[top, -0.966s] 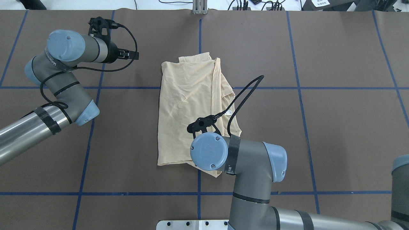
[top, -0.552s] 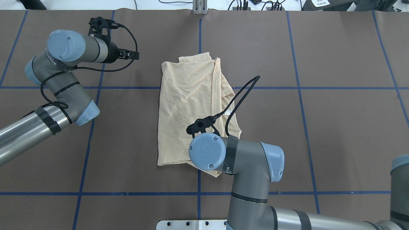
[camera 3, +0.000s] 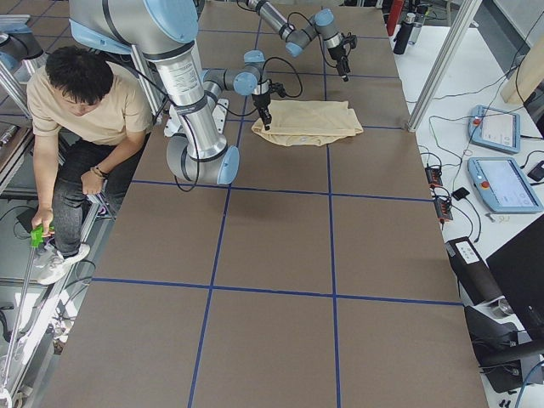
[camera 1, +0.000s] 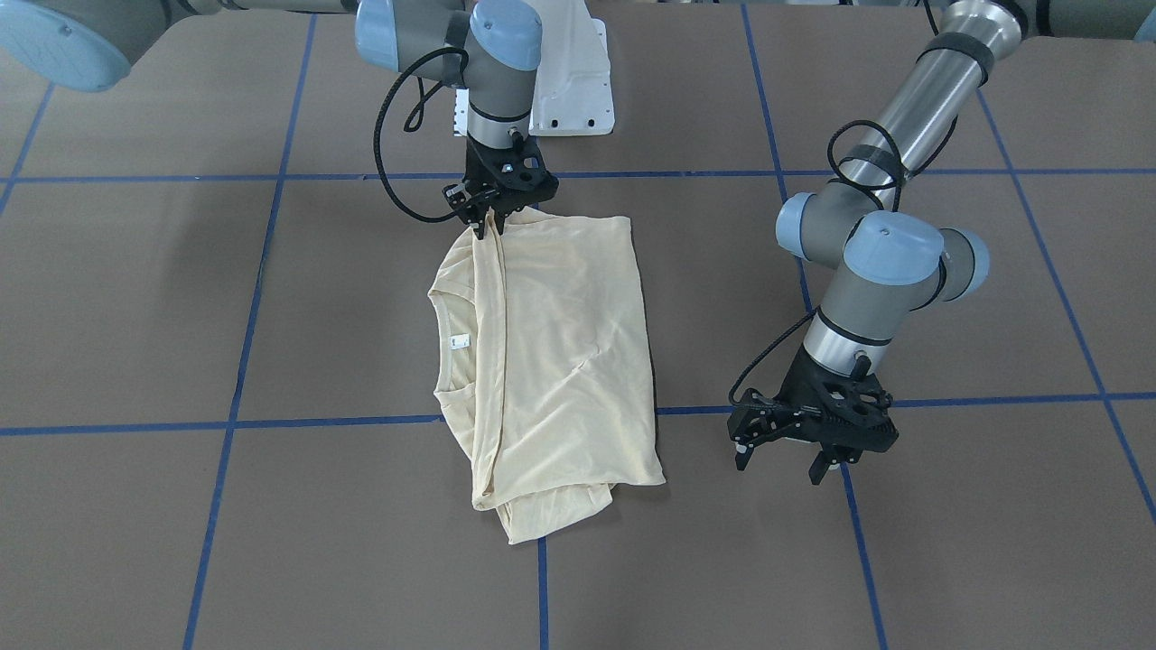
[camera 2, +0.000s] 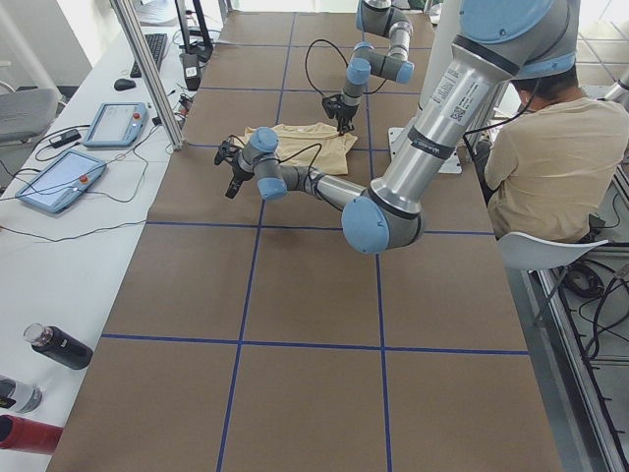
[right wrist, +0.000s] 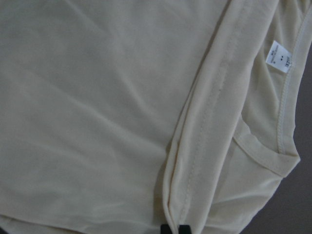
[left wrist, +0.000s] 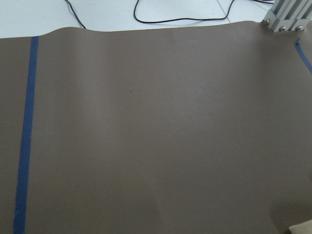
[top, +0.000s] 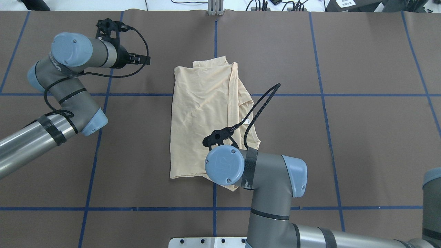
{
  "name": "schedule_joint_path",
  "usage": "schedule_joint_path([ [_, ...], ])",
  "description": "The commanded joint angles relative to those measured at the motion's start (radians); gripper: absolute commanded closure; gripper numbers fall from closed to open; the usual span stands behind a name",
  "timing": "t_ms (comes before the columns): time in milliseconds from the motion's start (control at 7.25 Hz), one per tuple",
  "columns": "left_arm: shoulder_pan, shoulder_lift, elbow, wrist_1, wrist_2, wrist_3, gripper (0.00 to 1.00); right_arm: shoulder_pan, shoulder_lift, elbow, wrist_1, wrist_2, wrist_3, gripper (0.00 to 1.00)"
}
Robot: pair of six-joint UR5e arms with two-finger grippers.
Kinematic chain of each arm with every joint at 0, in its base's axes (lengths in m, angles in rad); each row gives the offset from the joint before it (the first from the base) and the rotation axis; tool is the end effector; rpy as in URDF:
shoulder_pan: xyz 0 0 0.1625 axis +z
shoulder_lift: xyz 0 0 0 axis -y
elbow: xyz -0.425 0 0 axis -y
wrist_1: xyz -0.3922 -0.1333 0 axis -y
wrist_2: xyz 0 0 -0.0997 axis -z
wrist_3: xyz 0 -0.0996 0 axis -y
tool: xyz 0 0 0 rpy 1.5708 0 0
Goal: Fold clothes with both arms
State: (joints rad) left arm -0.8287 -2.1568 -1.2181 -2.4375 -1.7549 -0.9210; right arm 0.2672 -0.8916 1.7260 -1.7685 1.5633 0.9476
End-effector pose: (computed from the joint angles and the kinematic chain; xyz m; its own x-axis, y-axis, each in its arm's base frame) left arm 0.4215 -0.6299 0.3815 0.6158 0.2086 -0.7598 0.3037 0.8270 0.4731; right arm -0.6106 -0.3061 0.2234 0.7863 -0.3898 0.4793 0.2347 0.9061 0.3519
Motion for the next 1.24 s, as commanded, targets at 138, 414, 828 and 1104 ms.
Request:
schedule_joint_path([
  [138,0.0,0.0,0.0,0.0,0.0,-0.001,0.0,0.018,-0.065,0.071,-0.003,-0.005,0.0,1.0],
  [414,0.0,-0.002,0.0,0.0,0.0,-0.002,0.0,0.021,-0.191,0.173,-0.003,-0.015,0.019,1.0],
  [828,0.002,0.0,0.0,0.0,0.0,-0.001,0.0,-0.086,-0.213,0.188,0.006,-0.093,0.258,0.01],
  [1104,0.003,0.0,0.0,-0.002,-0.002,-0.001,0.0,-0.041,-0.199,0.184,0.012,-0.086,0.235,0.0],
])
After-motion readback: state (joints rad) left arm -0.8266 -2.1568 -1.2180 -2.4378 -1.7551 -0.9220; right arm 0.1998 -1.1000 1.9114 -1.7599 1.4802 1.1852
